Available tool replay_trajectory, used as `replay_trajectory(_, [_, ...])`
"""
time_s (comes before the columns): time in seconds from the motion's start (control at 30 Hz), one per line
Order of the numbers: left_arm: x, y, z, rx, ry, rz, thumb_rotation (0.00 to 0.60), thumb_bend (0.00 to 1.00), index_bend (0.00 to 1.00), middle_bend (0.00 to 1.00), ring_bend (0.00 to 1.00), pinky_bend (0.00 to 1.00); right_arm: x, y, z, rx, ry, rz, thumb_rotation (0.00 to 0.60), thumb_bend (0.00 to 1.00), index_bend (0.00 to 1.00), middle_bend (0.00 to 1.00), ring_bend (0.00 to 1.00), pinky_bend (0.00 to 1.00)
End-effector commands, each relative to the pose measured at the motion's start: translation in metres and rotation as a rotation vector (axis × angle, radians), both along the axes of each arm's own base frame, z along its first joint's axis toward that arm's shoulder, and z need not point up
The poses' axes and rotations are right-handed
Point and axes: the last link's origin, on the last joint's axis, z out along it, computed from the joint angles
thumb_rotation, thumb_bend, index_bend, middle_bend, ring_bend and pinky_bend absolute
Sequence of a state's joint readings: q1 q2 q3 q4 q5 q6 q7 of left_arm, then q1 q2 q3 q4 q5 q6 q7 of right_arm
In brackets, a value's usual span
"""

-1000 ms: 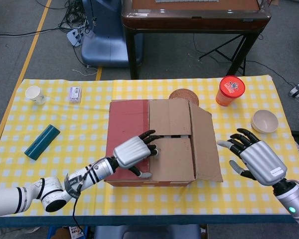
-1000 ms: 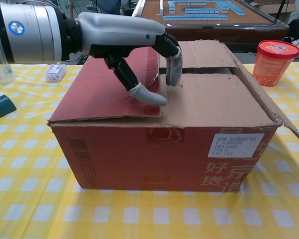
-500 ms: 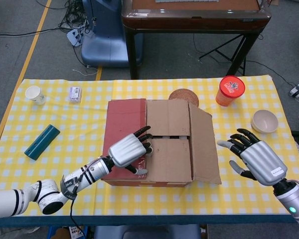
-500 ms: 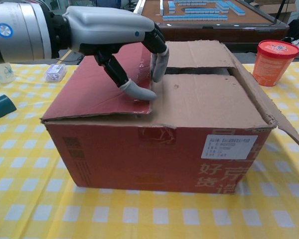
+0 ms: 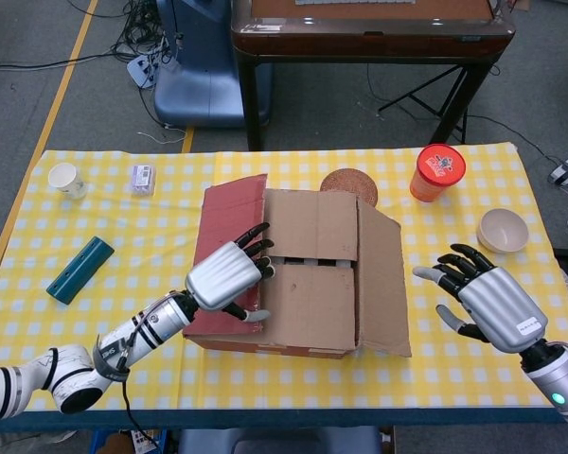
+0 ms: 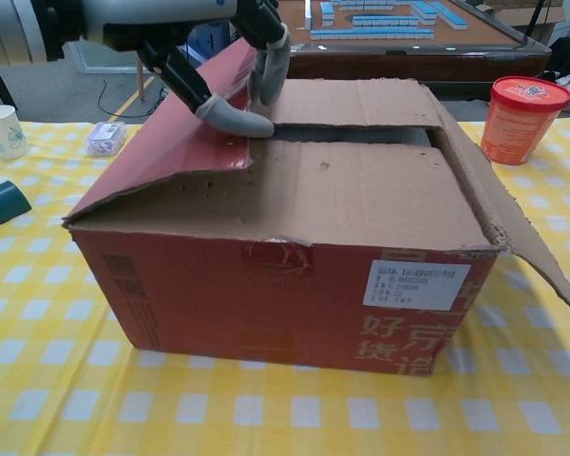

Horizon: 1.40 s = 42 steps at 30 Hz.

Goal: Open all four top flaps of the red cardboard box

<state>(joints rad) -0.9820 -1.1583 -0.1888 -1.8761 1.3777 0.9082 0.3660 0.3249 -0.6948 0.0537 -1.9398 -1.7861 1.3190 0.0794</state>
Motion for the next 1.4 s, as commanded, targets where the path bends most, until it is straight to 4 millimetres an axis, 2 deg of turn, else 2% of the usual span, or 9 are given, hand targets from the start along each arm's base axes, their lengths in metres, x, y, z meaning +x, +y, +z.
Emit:
replay_trajectory(0.03, [0.000, 0.001, 0.010, 0.018, -0.013, 0.015, 0.332, 0.23, 0.60, 0.51, 0.19, 0.00, 0.000, 0.000, 0.000, -0.001, -0.004, 0.002, 0.600, 0.35, 0.24, 0.36, 0.23, 0.14])
replay_trajectory(0.7, [-0.013, 0.008, 0.075, 0.125, -0.033, 0.103, 0.311, 0.24, 0.60, 0.51, 0.19, 0.00, 0.002, -0.003, 0.000, 0.012, -0.021, 0.015, 0.600, 0.34, 0.24, 0.36, 0.23, 0.14])
replay_trajectory(1.4, [-0.036, 0.018, 0.110, 0.197, -0.015, 0.185, 0.313, 0.24, 0.60, 0.51, 0.19, 0.00, 0.006, -0.004, 0.001, 0.010, -0.024, 0.022, 0.600, 0.34, 0.24, 0.36, 0.23, 0.14])
